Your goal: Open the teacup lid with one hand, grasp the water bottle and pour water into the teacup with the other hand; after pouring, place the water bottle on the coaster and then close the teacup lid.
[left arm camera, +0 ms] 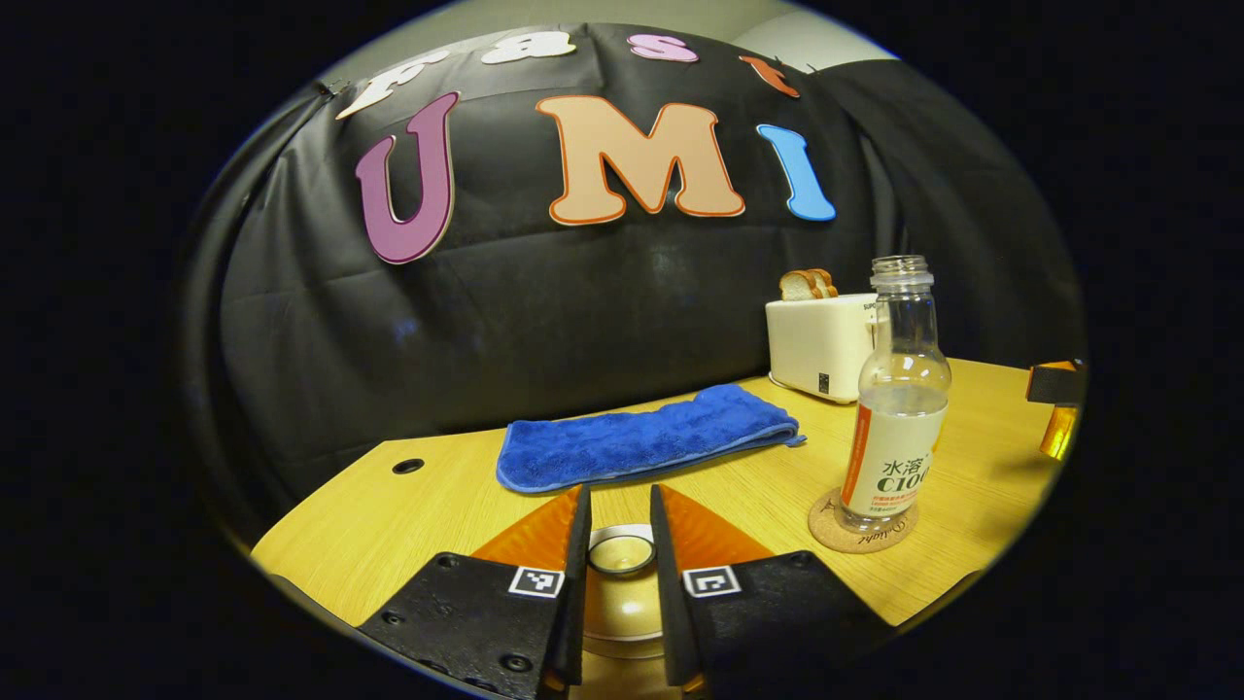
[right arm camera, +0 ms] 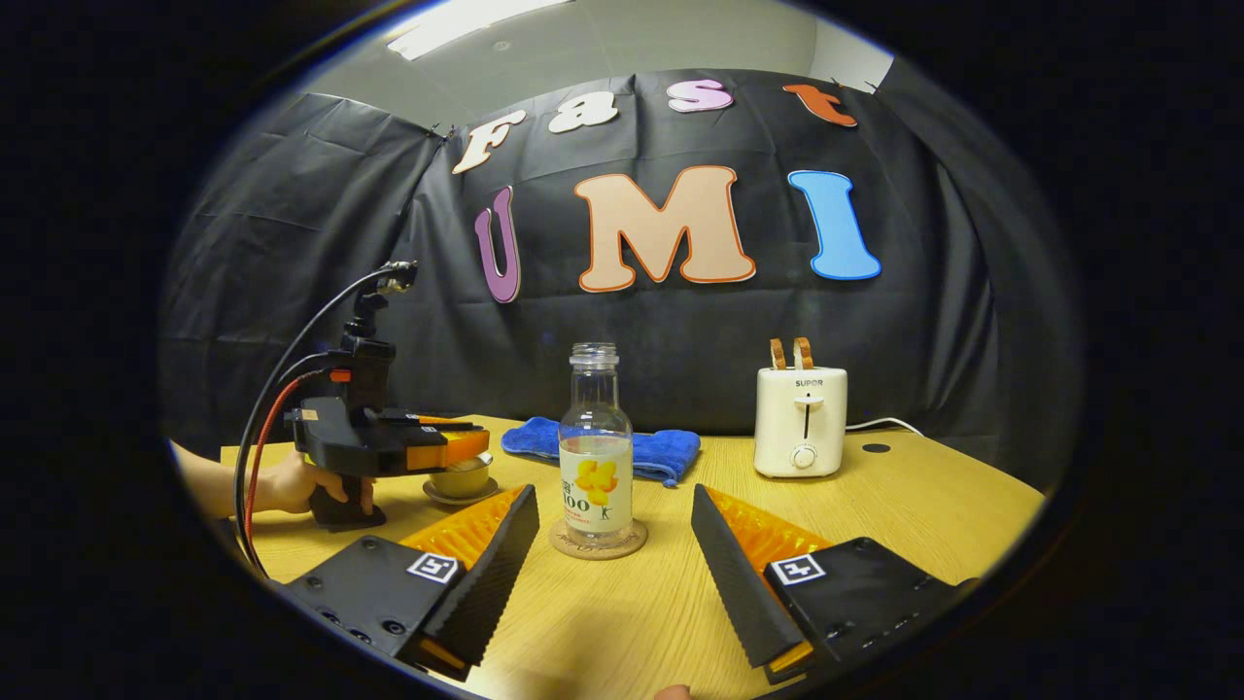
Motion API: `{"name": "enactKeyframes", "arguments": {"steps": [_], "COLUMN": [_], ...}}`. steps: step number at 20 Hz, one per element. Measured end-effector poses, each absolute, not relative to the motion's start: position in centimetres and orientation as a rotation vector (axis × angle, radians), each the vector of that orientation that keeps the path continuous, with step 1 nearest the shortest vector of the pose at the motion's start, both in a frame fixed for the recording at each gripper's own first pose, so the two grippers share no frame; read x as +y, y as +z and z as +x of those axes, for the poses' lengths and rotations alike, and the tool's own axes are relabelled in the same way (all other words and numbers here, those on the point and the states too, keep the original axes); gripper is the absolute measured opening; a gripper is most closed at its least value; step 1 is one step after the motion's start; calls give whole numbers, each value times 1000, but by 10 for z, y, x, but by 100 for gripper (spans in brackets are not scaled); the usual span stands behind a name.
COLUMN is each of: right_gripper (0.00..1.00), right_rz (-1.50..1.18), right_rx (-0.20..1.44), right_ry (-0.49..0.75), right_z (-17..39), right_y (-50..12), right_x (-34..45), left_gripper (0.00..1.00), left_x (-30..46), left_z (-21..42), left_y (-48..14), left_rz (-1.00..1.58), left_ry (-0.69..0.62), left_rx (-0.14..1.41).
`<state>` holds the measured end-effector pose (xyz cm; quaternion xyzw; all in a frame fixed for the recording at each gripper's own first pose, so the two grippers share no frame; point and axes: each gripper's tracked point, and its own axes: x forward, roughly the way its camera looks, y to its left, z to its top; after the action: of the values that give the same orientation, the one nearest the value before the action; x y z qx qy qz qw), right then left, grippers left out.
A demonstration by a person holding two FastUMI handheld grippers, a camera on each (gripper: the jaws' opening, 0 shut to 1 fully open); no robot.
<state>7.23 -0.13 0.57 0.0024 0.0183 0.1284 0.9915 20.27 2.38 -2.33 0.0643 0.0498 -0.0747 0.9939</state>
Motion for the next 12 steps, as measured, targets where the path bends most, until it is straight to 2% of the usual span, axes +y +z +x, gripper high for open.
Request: {"name": "enactKeyframes", "arguments": {"steps": [2,3,4,6,7,10,12], "right_gripper": [94,94,95,94,95,95,95], "right_rz": [5,5,5,5,5,5,4], "right_rx": [37,37,37,37,37,37,38], "right_ry": [258,258,258,258,258,258,257], "right_z": [73,72,72,73,72,72,73], "right_y": [6,5,6,6,6,6,6], "right_x": [-1,-2,-2,-1,-2,-2,-1], "left_gripper": [44,66,66,82,83,99,98], "left_x": [29,32,36,41,45,54,52], "left_z": [200,197,196,195,194,191,181], "left_y": [-15,-12,-8,-6,-8,-8,-8], "left_rz": [92,70,52,-2,-8,-9,-9], "left_ry": [-145,-137,-124,-112,-88,-34,-25], "left_rx": [56,35,10,-7,-3,4,1]}}
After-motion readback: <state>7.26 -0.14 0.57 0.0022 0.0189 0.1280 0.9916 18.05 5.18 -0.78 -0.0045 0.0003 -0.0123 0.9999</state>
